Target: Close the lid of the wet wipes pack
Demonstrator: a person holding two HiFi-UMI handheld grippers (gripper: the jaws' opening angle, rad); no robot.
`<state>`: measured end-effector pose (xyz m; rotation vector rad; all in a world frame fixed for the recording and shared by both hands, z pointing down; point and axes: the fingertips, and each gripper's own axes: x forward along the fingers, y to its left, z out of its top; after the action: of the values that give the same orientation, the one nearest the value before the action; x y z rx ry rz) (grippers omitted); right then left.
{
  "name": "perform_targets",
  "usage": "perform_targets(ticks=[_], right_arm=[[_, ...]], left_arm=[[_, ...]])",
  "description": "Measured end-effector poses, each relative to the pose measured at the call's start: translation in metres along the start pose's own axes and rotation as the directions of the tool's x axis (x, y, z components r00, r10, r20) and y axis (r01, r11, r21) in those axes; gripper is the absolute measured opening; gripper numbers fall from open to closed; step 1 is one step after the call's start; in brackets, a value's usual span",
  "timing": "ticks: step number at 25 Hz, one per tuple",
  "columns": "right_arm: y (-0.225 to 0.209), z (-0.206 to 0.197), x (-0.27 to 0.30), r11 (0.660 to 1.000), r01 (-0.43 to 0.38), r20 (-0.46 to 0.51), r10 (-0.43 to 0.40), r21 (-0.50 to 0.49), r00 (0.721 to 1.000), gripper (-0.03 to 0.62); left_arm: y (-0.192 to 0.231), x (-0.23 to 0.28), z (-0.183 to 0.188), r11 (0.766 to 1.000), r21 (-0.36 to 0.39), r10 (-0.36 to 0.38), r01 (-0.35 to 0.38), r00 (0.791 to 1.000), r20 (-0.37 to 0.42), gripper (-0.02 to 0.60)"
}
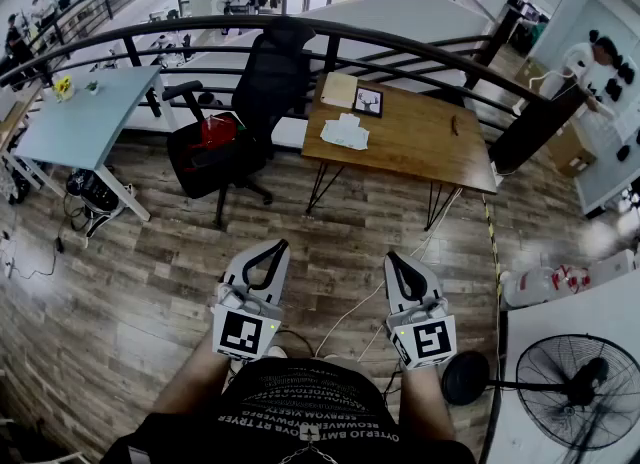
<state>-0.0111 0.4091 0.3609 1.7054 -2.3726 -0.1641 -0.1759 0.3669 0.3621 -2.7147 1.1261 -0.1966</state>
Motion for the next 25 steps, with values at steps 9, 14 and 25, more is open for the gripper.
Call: perform_targets(ticks=[9,14,25], right_arm=[[0.038,-0.004,0.021,0.999,0.004,-0.008,-0.003,0.042,1.0,0.011],[0.052,0.002,0.017,1.0,0.019,-0.014,-0.018,0.026,1.0,0.011],[0.034,-0.02,0.004,0.995,0.068,-0.058,-0.064,0.072,0.996,0.017]], left_arm=[[0.045,-0.036,-0.016,0.999,-0.021,0.046,-0.046,0.999,-0.005,0.029],[0.052,-0.048,-0.012,0.998,-0.054,0.043,-0.041,0.999,0.031,0.029],[0.054,-0.025,-0.026,0.998,-0.058,0.036,-0.035,0.999,0.005,0.029]])
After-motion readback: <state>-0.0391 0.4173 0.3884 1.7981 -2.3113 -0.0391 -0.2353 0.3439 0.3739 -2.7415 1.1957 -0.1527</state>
